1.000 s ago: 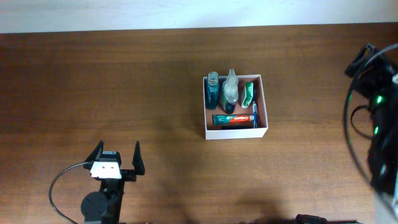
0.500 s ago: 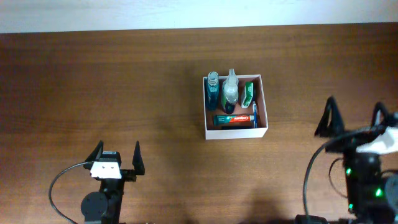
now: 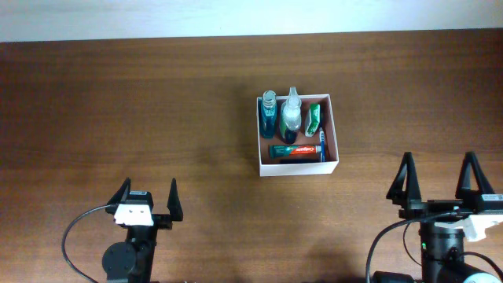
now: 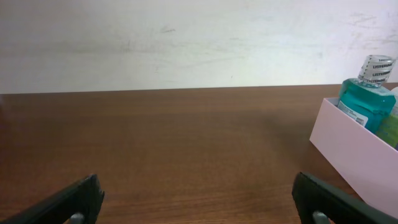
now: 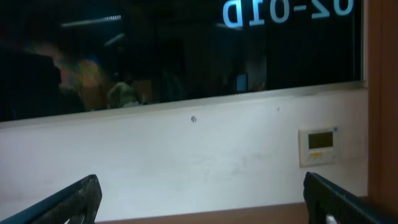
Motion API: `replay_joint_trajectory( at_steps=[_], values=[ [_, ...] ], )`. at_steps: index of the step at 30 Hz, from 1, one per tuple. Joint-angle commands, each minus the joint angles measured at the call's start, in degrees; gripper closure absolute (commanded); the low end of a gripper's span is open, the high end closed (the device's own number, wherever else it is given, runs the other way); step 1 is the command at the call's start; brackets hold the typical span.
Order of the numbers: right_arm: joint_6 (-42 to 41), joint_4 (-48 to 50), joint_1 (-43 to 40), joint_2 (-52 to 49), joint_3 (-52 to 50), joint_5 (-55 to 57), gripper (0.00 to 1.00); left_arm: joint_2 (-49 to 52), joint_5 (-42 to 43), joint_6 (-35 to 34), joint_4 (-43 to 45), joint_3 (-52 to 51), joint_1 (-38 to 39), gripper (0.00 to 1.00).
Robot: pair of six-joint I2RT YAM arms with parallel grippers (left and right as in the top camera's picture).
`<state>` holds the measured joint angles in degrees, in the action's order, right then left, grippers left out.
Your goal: Pack container
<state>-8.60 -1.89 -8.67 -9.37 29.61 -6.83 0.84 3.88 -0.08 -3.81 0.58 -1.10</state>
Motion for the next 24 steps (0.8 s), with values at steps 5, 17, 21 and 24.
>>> replay_joint_trajectory(
  at_steps=[5, 17, 21, 24],
  values=[
    [0.46, 2.16, 2.93, 2.62, -5.16, -0.48, 0.01, -0.55, 0.83, -0.35, -0.35, -0.09, -0.35, 0.01],
    [1.36, 2.36, 4.52, 7.82, -10.69, -0.04, 0.01, -0.55, 0.83, -0.37, -0.35, -0.09, -0.35, 0.01],
    [1.33, 2.38, 4.52, 9.14, -12.5, -0.02, 0.01, -0.55, 0.83, -0.35, -0.35, -0.09, -0.35, 0.01],
    [1.33, 2.64, 4.52, 9.16, -13.86, -0.04, 0.01, -0.55, 0.83, -0.35, -0.35, -0.09, -0.35, 0.0]
  ],
)
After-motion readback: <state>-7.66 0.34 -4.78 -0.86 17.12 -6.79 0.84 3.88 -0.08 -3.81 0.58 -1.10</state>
